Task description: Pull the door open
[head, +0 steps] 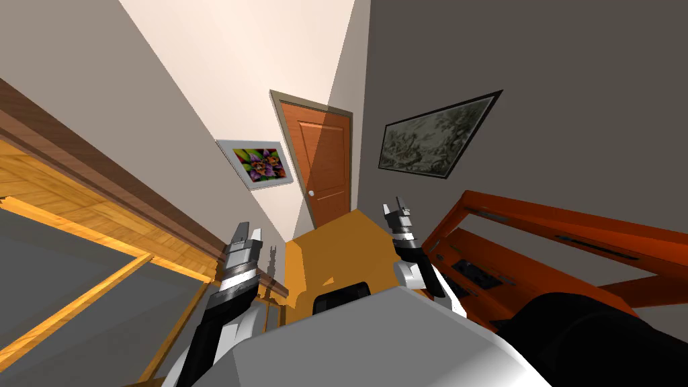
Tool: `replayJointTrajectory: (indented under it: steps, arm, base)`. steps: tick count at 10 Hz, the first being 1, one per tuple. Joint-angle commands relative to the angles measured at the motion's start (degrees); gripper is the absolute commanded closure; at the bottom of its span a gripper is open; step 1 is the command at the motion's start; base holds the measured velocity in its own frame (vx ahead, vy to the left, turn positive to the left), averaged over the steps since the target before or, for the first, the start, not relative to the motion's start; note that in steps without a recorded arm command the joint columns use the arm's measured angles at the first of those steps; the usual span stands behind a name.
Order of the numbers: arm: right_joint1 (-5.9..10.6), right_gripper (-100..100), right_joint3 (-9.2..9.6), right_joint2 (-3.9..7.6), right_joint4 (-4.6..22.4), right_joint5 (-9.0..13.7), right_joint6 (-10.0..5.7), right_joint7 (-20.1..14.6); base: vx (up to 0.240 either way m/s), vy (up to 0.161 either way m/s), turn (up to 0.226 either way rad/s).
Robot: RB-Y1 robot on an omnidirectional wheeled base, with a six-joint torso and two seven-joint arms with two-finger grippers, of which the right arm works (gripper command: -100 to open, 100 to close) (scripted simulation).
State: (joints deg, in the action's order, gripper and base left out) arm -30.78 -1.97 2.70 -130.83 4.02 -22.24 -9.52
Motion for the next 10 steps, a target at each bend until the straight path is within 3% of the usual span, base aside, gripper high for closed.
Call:
replayJointTrajectory:
  steps: [1,5,10]
  arm:
    - [0.34,-100,-0.21,0.30,1.2,-0.6,-0.38,1.3]
    - [1.47,-100,-0.90,1.07,5.2,-2.5,-1.66,5.6]
    - [2.94,-100,-1.78,1.80,10.3,-5.0,-3.30,11.2]
  base:
    - [0.067,-0.079,0.137]
    - [0.105,-0.127,0.145]
    - [0.123,-0.018,0.118]
